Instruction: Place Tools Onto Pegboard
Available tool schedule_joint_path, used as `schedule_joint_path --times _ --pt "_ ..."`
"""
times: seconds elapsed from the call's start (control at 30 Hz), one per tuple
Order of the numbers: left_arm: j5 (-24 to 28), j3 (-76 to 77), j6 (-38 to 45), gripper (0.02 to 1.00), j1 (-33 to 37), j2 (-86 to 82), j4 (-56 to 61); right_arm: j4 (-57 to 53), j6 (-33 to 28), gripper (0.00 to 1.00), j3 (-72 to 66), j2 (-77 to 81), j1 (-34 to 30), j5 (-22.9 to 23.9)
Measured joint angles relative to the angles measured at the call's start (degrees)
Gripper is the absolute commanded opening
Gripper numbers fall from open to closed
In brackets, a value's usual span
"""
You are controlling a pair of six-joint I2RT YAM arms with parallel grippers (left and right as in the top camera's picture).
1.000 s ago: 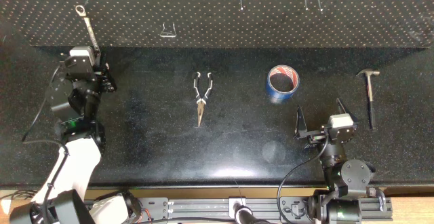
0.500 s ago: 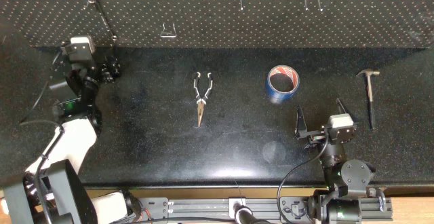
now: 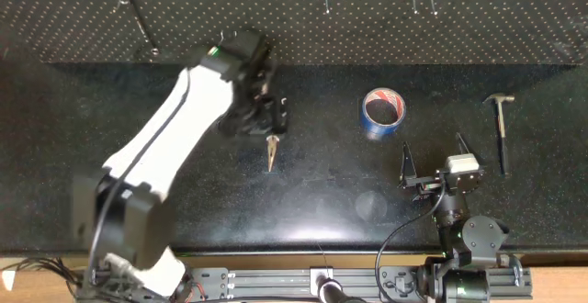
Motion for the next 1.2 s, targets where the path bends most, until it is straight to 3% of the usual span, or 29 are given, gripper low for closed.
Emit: schedule_joint_path --times 0.1,0.27,0.43,1.2 --pt "-2.6 11.5 0.2 0.996 -0.9 12.3 -1.7 -0.1 0.0 0.985 0.0 0.0 0.0 0.0" --pt "-3.0 12.0 -1.9 0.993 -0.9 16.6 1.9 -0.1 0.0 0.985 0.0 0.0 0.0 0.0" --pt "-6.7 12.2 -4.4 0.993 -0.9 19.2 3.9 -0.1 0.0 0.985 0.0 0.0 0.0 0.0" --pt "-7.5 11.8 -5.7 0.993 -2.5 21.3 6.5 -0.1 0.0 0.985 0.0 0.0 0.0 0.0"
